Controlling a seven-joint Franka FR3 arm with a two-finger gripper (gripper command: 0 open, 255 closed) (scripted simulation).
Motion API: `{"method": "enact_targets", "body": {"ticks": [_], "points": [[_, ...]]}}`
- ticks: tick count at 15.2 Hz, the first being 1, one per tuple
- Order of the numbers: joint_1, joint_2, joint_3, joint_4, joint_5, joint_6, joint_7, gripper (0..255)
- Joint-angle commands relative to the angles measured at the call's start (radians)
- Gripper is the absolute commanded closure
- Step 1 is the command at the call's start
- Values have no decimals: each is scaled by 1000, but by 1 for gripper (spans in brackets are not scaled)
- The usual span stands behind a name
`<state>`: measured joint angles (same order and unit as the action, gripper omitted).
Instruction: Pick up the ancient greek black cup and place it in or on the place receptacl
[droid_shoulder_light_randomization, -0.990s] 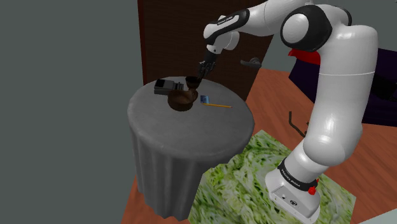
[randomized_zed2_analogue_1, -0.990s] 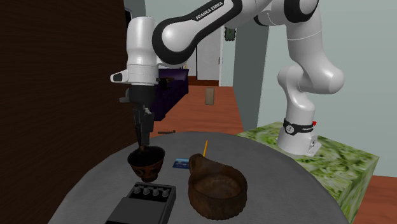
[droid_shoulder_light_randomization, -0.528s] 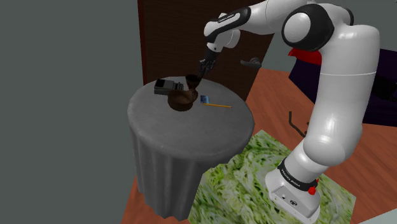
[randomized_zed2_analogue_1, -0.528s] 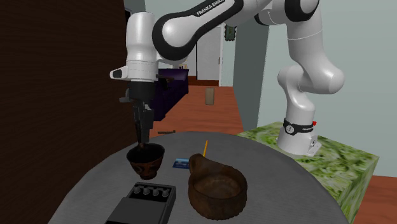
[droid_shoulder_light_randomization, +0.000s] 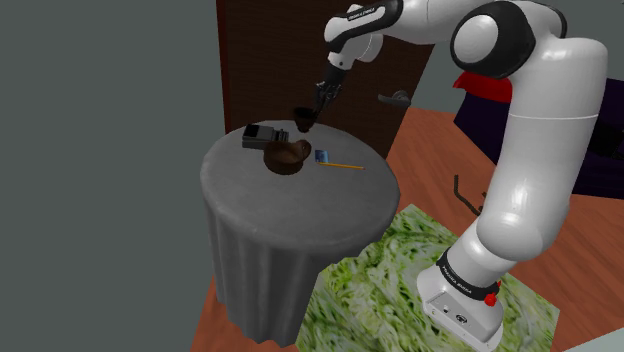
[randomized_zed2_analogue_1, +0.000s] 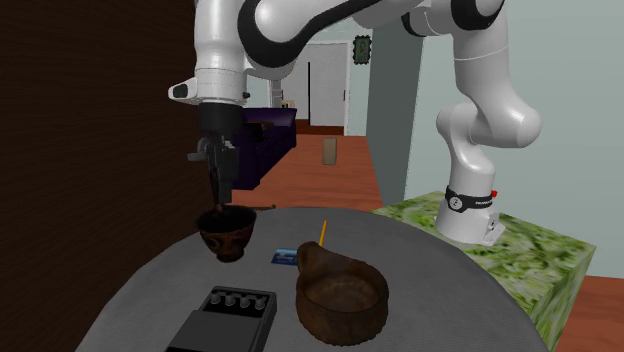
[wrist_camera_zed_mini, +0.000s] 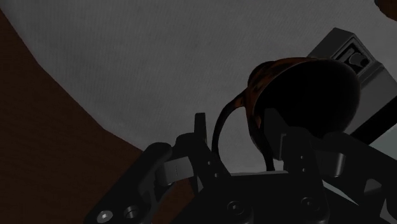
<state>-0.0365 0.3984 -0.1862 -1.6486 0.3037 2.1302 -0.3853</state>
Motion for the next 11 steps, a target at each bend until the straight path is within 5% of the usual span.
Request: {"method": "enact_targets", "body": {"ticks": [1,11], "points": [[2,-10,-2,13,-5,-22,8,255],[1,-43,-9,100,-26,-138,38,255]]}}
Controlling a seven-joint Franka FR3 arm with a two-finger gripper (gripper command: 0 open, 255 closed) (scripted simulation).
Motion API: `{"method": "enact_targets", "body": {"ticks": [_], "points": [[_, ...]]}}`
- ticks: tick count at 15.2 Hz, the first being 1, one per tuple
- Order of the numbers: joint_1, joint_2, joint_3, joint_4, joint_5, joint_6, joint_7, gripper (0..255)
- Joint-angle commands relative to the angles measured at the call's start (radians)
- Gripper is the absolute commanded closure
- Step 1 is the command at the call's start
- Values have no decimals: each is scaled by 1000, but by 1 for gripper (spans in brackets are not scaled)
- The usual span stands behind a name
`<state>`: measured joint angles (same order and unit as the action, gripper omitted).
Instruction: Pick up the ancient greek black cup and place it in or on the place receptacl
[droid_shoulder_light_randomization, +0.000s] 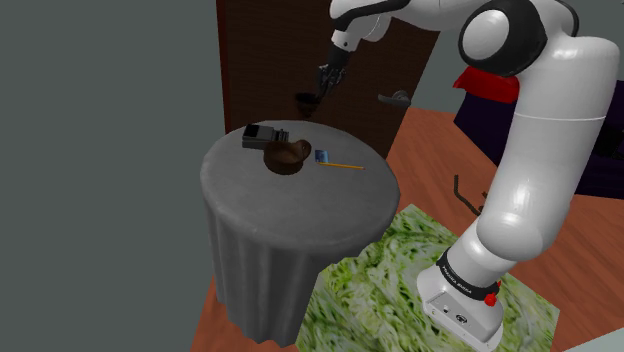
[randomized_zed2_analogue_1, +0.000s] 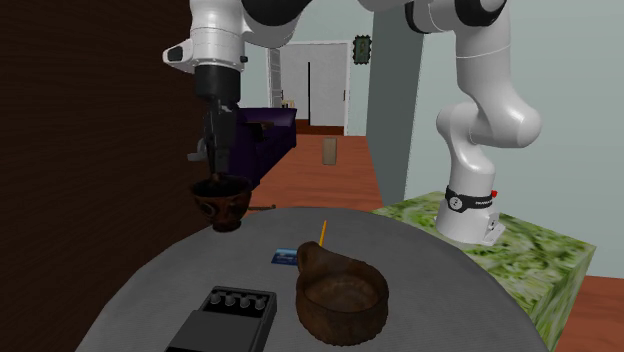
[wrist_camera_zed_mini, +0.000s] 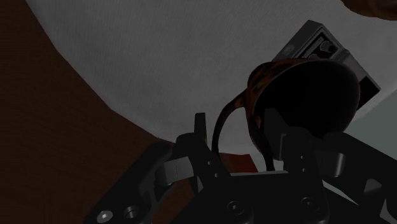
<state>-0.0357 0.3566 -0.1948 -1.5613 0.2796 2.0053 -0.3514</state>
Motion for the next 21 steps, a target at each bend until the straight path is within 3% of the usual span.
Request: {"method": "enact_targets", "body": {"ticks": [1,11,21], "points": [[0,-3,-1,23,-3,-25,7,255],[-5,-11,-5,137,-15,-145,32,255],[140,-271,57,-183,-91,-42,229,255]]}}
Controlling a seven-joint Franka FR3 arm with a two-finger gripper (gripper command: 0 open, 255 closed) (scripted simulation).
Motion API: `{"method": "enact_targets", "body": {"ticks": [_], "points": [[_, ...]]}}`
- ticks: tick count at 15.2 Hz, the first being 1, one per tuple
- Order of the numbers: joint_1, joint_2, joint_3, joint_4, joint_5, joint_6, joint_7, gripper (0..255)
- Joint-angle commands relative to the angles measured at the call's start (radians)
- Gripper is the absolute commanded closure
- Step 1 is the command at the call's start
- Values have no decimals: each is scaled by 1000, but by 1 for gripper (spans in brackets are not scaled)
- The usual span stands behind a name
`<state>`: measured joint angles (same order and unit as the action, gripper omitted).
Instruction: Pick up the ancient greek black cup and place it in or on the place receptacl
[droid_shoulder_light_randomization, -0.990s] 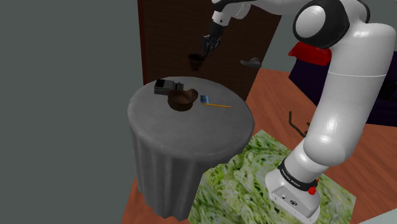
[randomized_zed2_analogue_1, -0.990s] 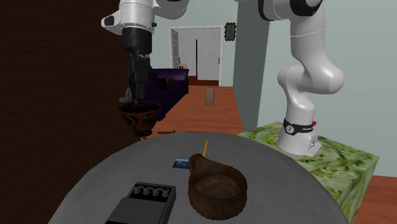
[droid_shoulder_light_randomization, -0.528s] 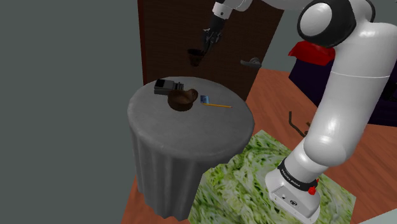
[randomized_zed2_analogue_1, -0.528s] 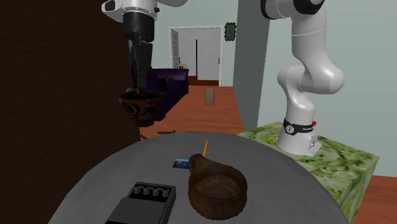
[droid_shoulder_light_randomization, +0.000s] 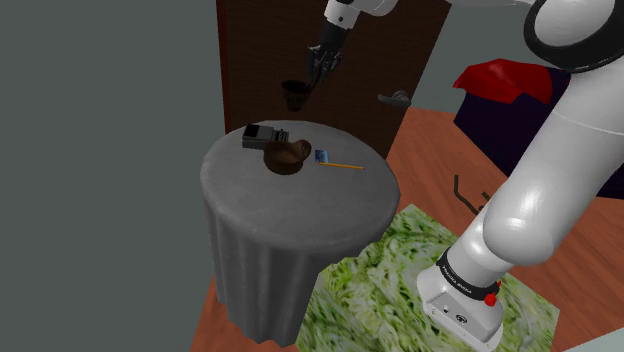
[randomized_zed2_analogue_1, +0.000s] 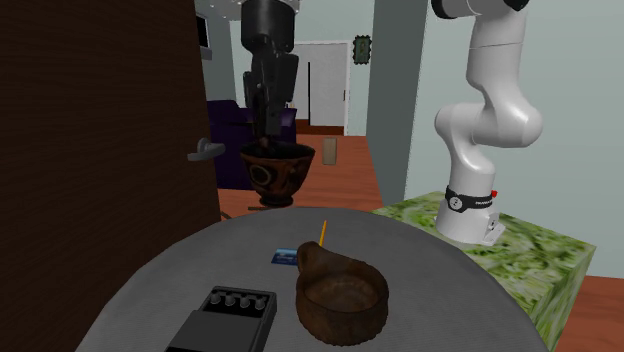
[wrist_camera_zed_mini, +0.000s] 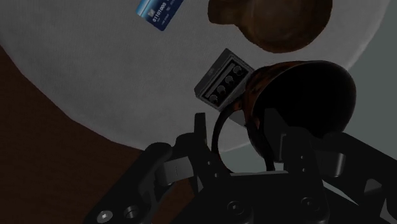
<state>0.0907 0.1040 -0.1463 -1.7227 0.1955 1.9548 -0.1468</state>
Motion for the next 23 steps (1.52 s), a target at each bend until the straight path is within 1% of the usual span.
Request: {"method": "enact_targets", "body": {"ticks": [1,4,21,23], "points": [[26,-39,18,-45,-13,15,46,255],[64,-99,51,-110,-32,31,121,255],[65,-52,55,-286,-5,252,79,255],[65,-52,55,-286,-5,252,79,255]]}}
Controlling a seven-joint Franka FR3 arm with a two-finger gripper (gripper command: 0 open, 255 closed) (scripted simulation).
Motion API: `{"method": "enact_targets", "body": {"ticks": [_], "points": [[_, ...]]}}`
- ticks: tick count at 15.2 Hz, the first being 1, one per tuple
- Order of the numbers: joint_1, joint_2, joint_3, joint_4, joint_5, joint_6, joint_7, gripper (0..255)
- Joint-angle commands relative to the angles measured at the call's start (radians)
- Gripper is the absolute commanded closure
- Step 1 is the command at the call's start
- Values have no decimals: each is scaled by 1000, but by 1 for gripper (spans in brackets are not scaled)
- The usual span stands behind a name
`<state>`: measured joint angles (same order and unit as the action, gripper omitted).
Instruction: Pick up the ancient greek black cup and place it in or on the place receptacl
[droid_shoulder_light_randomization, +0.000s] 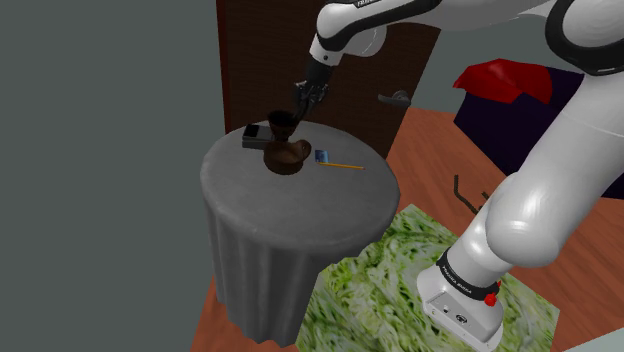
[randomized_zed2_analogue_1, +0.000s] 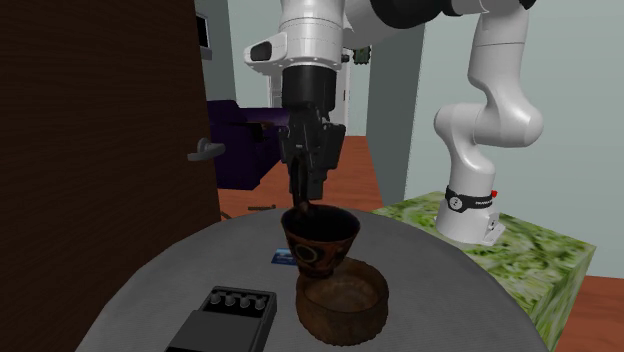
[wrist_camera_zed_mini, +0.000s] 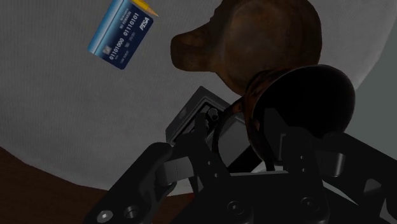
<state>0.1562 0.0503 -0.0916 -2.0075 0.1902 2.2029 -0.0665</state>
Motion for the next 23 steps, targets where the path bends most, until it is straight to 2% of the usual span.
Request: {"method": "enact_targets", "body": {"ticks": [1,6,7,12,16,23], "points": [[0,2,0,-1,1,3,-1,255],[0,2,0,-1,1,3,-1,255],[0,2,0,-1,1,3,-1,0],[0,2,0,-1,1,3,-1,0],[-8,-54,-8,58,-16,-111,10,0],[-8,-54,-8,58,-16,-111,10,0]]}}
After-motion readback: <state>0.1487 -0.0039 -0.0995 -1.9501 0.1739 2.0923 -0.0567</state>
